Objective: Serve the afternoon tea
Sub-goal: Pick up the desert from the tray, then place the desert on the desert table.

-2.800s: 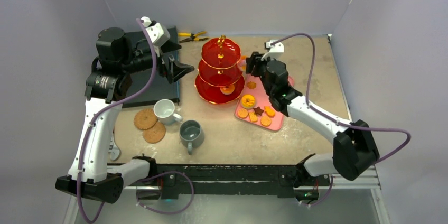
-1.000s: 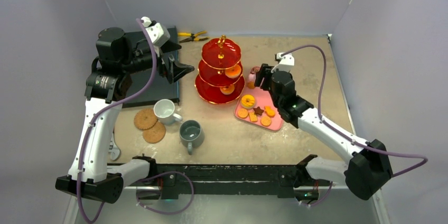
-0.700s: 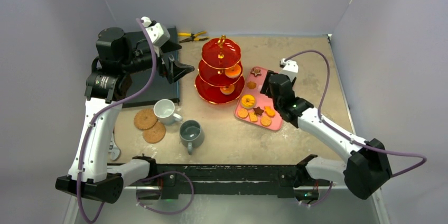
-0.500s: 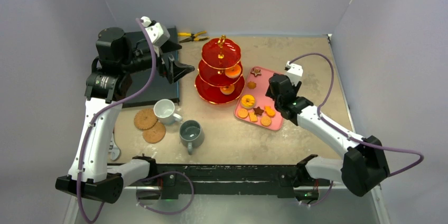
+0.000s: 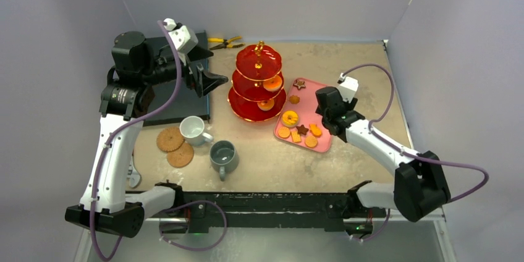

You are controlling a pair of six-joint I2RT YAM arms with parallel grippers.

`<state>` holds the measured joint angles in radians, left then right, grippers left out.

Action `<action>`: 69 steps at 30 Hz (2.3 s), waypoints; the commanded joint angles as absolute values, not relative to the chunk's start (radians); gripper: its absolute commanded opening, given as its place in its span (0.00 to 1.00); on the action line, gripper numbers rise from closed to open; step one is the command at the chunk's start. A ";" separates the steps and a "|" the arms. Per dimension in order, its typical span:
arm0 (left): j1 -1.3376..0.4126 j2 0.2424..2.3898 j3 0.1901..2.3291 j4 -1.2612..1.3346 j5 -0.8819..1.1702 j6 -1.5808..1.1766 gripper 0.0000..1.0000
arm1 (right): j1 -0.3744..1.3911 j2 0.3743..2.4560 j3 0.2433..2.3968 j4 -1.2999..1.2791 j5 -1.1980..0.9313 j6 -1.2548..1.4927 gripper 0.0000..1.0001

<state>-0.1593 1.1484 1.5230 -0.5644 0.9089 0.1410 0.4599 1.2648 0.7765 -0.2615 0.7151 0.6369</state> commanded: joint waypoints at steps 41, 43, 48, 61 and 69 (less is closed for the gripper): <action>-0.159 1.147 1.539 -0.566 0.900 0.158 0.90 | 0.668 1.159 0.899 0.095 0.468 0.260 0.22; -0.158 1.147 1.540 -0.565 0.898 0.158 0.90 | 0.713 1.151 0.913 0.102 0.443 0.266 0.23; -0.158 1.147 1.540 -0.562 0.900 0.153 0.90 | 0.780 1.166 0.949 0.125 0.389 0.269 0.24; -0.158 1.144 1.549 -0.561 0.899 0.150 0.90 | 0.800 1.285 1.020 0.192 0.323 0.262 0.26; -0.158 1.144 1.553 -0.563 0.904 0.145 0.90 | 0.800 1.331 1.031 0.231 0.334 0.263 0.29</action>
